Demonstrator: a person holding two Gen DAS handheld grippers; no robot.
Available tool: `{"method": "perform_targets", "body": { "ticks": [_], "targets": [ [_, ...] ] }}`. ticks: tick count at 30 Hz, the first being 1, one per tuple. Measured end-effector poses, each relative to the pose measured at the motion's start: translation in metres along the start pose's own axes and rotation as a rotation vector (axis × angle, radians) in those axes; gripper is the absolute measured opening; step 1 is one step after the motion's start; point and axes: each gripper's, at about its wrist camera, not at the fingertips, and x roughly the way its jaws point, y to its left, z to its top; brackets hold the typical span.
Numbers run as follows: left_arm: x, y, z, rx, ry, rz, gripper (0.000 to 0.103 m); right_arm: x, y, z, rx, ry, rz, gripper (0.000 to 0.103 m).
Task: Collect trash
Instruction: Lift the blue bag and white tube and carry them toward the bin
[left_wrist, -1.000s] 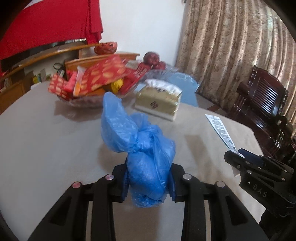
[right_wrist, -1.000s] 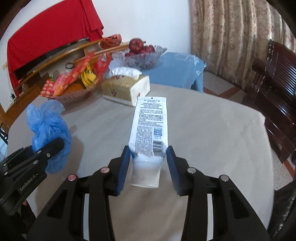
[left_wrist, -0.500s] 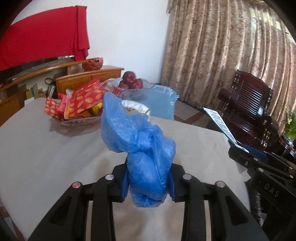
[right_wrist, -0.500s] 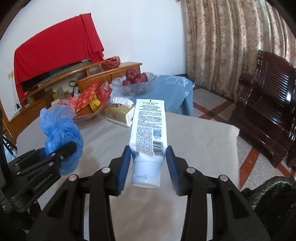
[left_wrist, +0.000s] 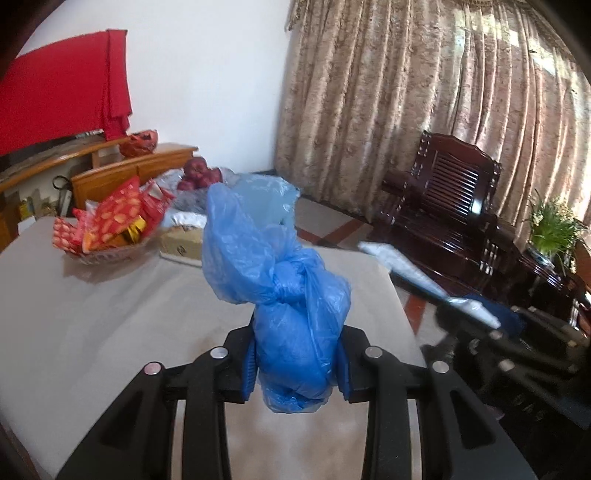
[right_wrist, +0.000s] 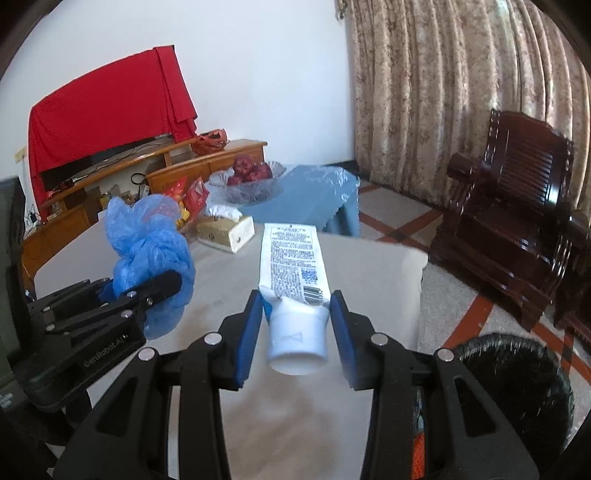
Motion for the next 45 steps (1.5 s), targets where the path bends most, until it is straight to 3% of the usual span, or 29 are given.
{"method": "perform_targets", "body": {
  "ticks": [5,10,13,18,26,34,38,45],
  "targets": [
    [0.017,0.013,-0.029,0.013,0.093,0.049,0.033,0.059,-0.002,-0.052,0.020,0.152,0.011,0.036],
    [0.031,0.036,-0.055,-0.002,0.172,0.094,0.033,0.094,0.008,-0.088,0.037,0.257,0.022,0.036],
    [0.034,0.042,-0.064,-0.014,0.181,0.100,0.033,0.097,0.015,-0.093,0.032,0.256,0.032,0.032],
    [0.039,0.043,-0.070,-0.014,0.163,0.099,0.033,0.098,0.014,-0.090,0.038,0.237,0.032,0.033],
    [0.056,0.048,-0.082,-0.010,0.208,0.117,0.033,0.103,0.012,-0.087,0.052,0.242,0.015,0.060],
    [0.063,0.053,-0.090,-0.018,0.230,0.121,0.033,0.119,0.011,-0.095,0.062,0.281,-0.003,0.059],
    [0.063,0.053,-0.092,-0.023,0.233,0.122,0.033,0.127,0.013,-0.097,0.053,0.301,-0.007,0.044],
    [0.060,0.051,-0.089,-0.025,0.231,0.119,0.033,0.113,0.011,-0.089,0.053,0.267,0.005,0.042]
  ]
}}
